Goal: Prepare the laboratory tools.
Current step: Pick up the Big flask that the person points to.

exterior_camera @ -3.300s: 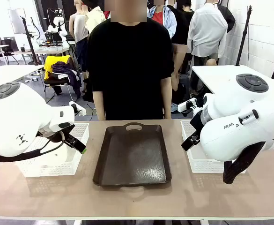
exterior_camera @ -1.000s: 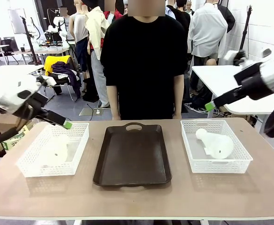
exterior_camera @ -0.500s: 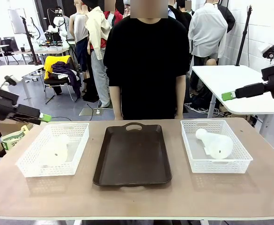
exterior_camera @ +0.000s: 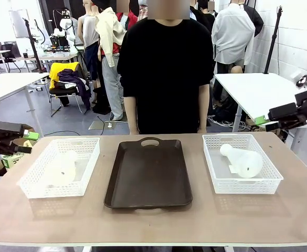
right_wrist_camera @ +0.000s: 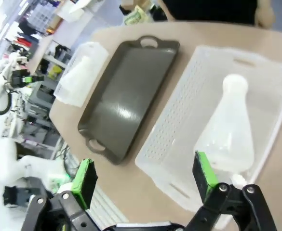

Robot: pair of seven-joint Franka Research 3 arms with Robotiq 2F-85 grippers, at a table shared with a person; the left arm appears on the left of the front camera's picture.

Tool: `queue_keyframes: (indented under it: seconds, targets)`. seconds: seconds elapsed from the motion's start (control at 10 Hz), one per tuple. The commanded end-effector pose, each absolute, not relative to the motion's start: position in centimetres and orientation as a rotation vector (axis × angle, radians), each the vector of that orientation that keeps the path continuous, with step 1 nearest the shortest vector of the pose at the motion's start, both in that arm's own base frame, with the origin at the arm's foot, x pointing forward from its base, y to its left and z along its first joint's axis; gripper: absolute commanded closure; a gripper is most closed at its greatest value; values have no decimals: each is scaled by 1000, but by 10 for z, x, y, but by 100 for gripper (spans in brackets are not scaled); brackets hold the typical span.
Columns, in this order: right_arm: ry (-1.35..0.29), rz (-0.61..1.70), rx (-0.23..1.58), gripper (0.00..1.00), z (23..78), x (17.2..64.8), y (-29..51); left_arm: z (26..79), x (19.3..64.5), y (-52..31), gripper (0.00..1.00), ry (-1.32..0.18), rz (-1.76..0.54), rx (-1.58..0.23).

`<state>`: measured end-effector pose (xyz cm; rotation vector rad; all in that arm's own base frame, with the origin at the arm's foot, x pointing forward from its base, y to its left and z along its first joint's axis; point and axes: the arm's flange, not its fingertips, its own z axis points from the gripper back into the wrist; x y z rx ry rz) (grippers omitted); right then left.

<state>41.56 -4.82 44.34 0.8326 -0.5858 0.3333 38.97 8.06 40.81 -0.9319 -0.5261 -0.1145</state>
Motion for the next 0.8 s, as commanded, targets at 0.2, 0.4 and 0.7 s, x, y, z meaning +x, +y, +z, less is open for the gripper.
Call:
queue_keyframes:
  seconds: [0.2, 0.4, 0.7]
  targets:
    - [-482, 274, 928, 0, 448, 432, -62, 407, 396, 94, 0, -464, -103, -1085]
    - [-492, 271, 970, 0, 442, 431, -71, 408, 398, 94, 0, -470, -115, -1133]
    - [-474, 255, 956, 0, 445, 428, -73, 410, 394, 91, 0, -439, -97, -1121]
